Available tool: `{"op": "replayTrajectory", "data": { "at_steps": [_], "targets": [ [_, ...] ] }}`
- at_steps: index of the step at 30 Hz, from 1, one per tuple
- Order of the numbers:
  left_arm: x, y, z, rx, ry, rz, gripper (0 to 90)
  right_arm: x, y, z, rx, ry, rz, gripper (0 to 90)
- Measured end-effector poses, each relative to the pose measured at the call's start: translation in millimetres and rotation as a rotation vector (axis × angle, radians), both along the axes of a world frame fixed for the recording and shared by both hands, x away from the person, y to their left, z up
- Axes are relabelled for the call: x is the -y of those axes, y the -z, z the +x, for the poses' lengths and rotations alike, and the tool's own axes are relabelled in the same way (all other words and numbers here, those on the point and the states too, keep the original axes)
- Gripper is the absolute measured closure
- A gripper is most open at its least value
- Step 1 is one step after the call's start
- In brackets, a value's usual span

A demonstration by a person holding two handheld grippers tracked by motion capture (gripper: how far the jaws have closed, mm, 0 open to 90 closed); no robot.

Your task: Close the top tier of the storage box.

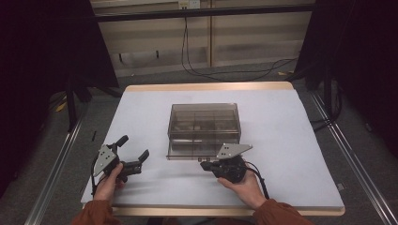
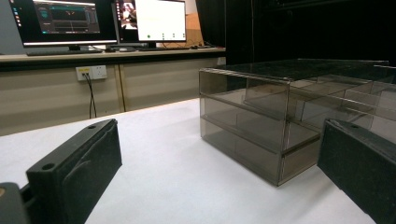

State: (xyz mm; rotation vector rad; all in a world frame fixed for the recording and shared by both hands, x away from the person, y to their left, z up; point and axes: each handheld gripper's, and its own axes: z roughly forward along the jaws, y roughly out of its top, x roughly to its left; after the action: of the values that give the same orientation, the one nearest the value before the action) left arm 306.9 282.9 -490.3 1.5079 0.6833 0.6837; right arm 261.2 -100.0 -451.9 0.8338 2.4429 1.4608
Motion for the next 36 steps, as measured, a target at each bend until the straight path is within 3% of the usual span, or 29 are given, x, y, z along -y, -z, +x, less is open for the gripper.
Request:
{"op": "replayTrajectory", "data": {
  "at_steps": [36],
  "targets": [
    [1.0, 0.1, 0.0, -0.001, -0.002, -0.011, 0.0, 3.1, -0.2, 5.2, 0.015, 0.029, 0.018, 90.0]
  ]
}}
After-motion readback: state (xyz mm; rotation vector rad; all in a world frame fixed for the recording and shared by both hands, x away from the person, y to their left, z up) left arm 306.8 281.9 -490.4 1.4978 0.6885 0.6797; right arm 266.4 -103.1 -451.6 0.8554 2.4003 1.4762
